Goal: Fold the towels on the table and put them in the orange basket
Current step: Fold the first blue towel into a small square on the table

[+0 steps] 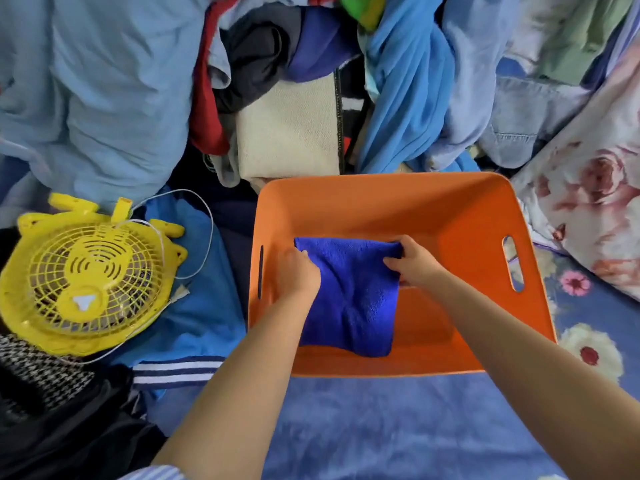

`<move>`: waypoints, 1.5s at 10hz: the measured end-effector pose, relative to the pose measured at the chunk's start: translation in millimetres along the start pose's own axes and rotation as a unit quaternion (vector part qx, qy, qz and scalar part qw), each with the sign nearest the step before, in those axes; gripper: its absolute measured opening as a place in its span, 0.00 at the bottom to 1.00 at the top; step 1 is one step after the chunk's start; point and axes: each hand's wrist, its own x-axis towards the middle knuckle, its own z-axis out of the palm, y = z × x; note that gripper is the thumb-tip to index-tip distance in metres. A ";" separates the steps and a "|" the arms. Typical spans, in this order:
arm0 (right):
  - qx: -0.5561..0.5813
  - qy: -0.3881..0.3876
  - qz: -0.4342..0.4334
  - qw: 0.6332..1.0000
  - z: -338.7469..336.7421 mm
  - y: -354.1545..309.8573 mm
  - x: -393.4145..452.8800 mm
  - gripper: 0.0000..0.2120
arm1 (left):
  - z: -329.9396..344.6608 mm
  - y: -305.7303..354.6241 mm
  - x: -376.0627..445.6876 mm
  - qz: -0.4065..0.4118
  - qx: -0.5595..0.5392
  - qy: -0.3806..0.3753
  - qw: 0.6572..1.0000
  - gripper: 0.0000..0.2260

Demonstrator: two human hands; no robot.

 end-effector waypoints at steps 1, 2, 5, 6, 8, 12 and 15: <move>-0.037 -0.018 0.043 0.998 12.2 7.1 24.1 0.21 | 27.1 -10.9 18.0 -0.053 0.034 -0.066 0.996 0.17; -0.066 0.006 0.051 0.996 28.5 18.9 52.8 0.25 | 51.3 -18.9 38.4 -0.068 0.070 -0.078 0.992 0.18; 0.116 0.106 0.052 0.986 56.6 18.3 99.1 0.26 | 65.5 -10.0 67.1 0.001 -0.075 0.059 0.995 0.25; 0.017 0.069 0.018 0.997 63.6 22.5 91.7 0.30 | 68.6 -21.6 53.8 0.217 0.070 0.133 0.964 0.25; -0.356 0.031 -0.037 0.933 76.6 48.0 64.5 0.25 | 87.8 -57.8 40.5 0.228 0.281 -0.077 0.929 0.26; -0.295 -0.056 -0.024 0.954 85.1 47.4 78.0 0.28 | 88.8 -50.8 51.3 0.155 0.321 -0.135 0.925 0.29; -0.521 -0.044 -0.091 0.848 43.5 19.4 32.9 0.19 | 31.9 -3.9 15.7 0.232 0.392 -0.112 0.883 0.19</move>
